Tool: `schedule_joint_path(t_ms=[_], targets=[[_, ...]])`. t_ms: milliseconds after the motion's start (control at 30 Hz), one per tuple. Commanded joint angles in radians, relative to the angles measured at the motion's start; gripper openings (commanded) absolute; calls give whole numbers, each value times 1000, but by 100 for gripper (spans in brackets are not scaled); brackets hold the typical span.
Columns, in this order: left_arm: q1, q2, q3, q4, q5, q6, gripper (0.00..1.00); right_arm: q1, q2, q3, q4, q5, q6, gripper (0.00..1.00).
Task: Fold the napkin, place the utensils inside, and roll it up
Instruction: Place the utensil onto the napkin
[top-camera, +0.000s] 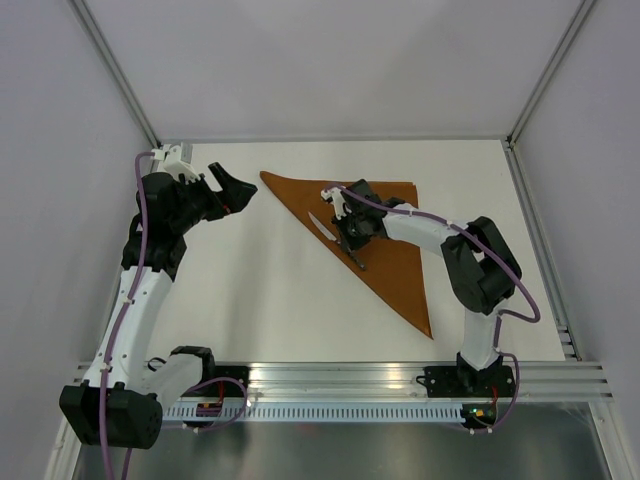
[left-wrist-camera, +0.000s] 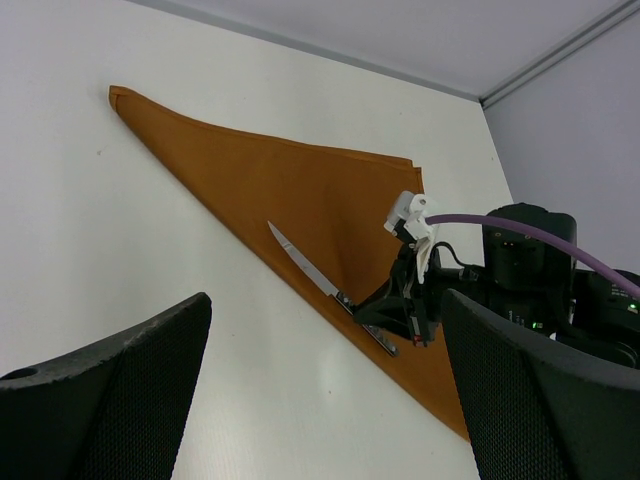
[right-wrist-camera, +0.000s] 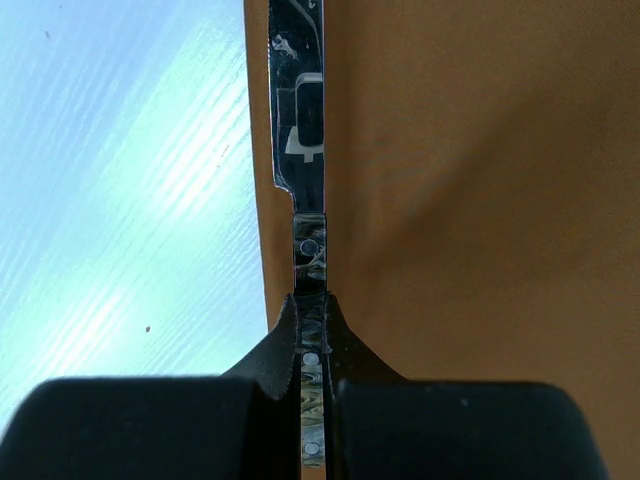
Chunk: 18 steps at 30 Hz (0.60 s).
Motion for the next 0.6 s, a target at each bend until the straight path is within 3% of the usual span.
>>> schedule_joint_path(t_ms=[0,567], targets=[[5,1,45,-25,1,4,100,2,18,45,25,43,25,0],[5,13,41,-26,-1,13,100,22,82,65,36,67,-15,0]])
